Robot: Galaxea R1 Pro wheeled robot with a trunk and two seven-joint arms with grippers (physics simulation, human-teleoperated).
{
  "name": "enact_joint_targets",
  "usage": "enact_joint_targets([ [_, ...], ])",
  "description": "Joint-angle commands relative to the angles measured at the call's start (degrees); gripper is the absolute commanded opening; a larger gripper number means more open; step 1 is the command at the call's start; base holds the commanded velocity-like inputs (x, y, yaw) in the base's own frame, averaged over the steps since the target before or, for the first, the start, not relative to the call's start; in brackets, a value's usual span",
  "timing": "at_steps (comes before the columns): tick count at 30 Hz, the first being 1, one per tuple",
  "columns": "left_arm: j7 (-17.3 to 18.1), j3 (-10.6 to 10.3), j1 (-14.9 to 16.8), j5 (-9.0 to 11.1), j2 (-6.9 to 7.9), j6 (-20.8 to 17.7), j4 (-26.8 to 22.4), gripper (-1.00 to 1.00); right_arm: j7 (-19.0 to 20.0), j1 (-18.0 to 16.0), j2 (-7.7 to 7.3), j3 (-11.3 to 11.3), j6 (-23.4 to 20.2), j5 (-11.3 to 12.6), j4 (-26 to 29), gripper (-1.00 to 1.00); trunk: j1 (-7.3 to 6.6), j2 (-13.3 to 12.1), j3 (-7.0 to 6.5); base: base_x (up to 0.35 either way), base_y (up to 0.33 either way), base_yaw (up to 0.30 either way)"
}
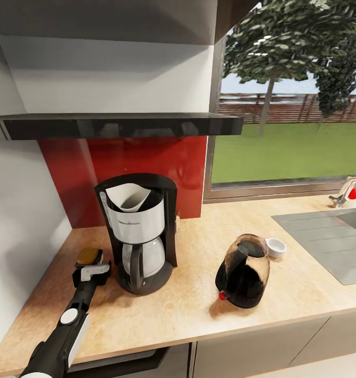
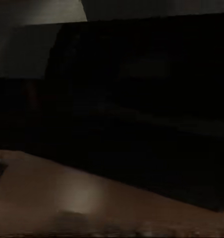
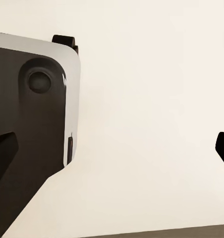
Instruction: Set up a coffee station on the kitchen countertop: keep the coffee maker on the countertop, move the bottle of coffee from the kitchen shelf to the counter next to the coffee maker, place a paper coffee filter on top of the coffee maker, put the saucer next to the coffee maker with the coffee cup on the saucer, and place the electric kettle next to the coffee maker.
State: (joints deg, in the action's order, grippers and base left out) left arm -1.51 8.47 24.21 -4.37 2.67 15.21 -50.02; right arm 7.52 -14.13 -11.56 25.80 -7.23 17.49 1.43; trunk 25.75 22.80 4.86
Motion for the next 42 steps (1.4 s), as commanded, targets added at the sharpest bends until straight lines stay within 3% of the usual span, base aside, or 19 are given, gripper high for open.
enact_joint_targets([
  [1,-0.2,0.1,0.0,-0.5,0.00,0.2,0.0,1.00,0.1,0.0,-0.04,0.5,-0.3,0.6,0.1,1.00,0.03,0.1,0.12,0.000,0.000,0.000],
  [28,-0.2,0.1,0.0,-0.5,0.05,0.2,0.1,1.00,0.2,0.0,-0.04,0.5,-0.3,0.6,0.1,1.00,0.03,0.1,0.12,-0.003,0.000,0.000],
  [42,-0.2,0.1,0.0,-0.6,0.05,0.2,0.2,1.00,0.1,0.0,-0.04,0.5,-0.3,0.6,0.1,1.00,0.03,0.1,0.12,-0.303,0.000,0.000],
])
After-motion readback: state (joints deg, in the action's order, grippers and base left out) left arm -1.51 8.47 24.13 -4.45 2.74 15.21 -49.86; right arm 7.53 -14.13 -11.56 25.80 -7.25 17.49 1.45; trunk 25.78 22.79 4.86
